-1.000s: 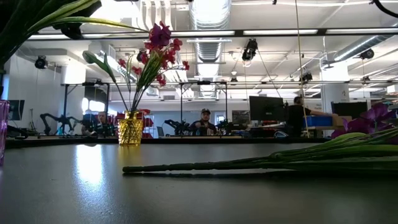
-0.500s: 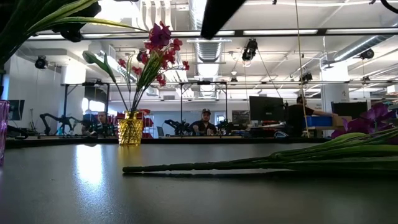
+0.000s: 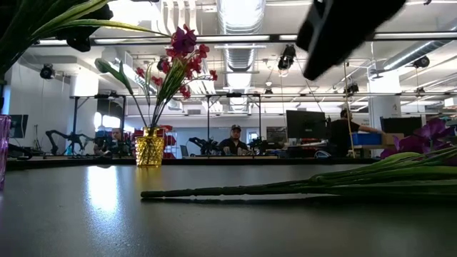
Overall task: Sort flowers into vase by color
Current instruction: Put the violet flowers into the violet vase
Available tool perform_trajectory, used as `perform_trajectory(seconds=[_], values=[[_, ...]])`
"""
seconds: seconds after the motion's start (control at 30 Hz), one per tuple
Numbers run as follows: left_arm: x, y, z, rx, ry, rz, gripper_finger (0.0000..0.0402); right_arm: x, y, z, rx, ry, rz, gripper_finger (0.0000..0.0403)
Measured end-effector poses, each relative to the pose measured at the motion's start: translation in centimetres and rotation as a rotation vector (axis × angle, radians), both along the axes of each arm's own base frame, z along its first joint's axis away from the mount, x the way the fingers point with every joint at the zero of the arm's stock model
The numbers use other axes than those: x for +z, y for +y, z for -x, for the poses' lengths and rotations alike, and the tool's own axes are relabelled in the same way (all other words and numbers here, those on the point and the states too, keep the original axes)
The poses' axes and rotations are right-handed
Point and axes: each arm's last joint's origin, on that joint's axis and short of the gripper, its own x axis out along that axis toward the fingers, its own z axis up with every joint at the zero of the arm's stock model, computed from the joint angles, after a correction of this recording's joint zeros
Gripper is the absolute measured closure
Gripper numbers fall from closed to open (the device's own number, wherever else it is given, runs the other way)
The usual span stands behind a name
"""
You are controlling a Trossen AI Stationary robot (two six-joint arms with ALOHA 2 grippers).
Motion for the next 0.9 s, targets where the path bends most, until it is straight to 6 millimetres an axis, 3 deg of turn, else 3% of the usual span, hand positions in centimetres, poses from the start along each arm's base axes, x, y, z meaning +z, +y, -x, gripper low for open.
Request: perform_trajectory(seconds=[0.1,0.23,0.43,0.53,0.7,0.9], values=[[-0.1,0.0,0.0,0.002,0.007,0.006,0.0324,-1.7,0.3,0.6,0.033,0.085,-0.048,0.0361],[-0.2,0.0,-0.1,0.003,0.023,0.022,0.0324,-3.5,0.8,0.9,0.054,0.197,-0.028,0.0287],[-0.4,0.0,-0.1,0.003,0.037,0.022,0.0324,-3.3,1.2,-0.5,0.031,0.269,0.116,0.0155],[-0.4,0.0,-0.1,0.004,0.037,0.022,0.0324,-3.4,1.6,-1.1,0.047,0.288,0.131,0.0110],[0.4,0.0,0.2,0.005,0.068,0.024,0.0324,-6.3,2.0,-1.2,0.058,0.430,0.093,0.0085],[2.0,0.1,0.9,0.001,0.108,0.039,0.0324,-5.8,1.7,-0.6,0.038,0.517,0.125,0.0111]])
